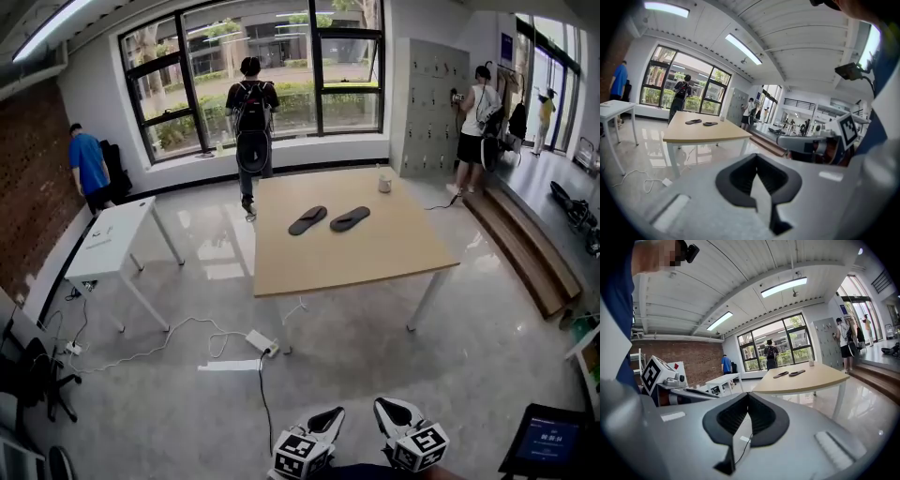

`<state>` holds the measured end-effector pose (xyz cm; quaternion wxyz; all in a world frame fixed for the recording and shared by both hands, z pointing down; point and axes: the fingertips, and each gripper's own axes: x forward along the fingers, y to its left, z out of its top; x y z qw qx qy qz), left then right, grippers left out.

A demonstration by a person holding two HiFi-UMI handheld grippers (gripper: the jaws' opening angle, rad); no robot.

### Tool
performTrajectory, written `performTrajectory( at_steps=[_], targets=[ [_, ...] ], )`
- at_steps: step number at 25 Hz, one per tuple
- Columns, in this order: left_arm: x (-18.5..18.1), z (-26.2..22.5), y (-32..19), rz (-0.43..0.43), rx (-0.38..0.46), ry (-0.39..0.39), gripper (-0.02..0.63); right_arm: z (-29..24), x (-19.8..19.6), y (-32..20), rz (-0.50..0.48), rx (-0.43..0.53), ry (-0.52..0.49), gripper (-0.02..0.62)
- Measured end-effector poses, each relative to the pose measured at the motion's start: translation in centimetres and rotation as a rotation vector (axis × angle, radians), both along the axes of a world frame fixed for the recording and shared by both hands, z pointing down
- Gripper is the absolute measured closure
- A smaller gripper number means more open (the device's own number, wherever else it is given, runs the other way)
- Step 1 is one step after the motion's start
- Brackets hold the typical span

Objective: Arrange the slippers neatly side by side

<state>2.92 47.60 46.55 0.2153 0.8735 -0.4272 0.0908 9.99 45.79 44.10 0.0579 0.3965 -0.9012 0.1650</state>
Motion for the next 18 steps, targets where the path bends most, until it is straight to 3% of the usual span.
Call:
performTrajectory(
  at_steps=[11, 18],
  targets=[
    [-4.8, 0.9, -4.4, 0.002, -0.021, 0.033, 0.601, 0.8, -5.4, -4.6, -0.014, -0.022, 0.033, 0.584],
    [-6.7, 2.4, -6.1, -0.027, -0.056, 0.015, 0.601, 2.4, -7.4, -6.7, -0.048, -0.068, 0.018, 0.584]
  ],
)
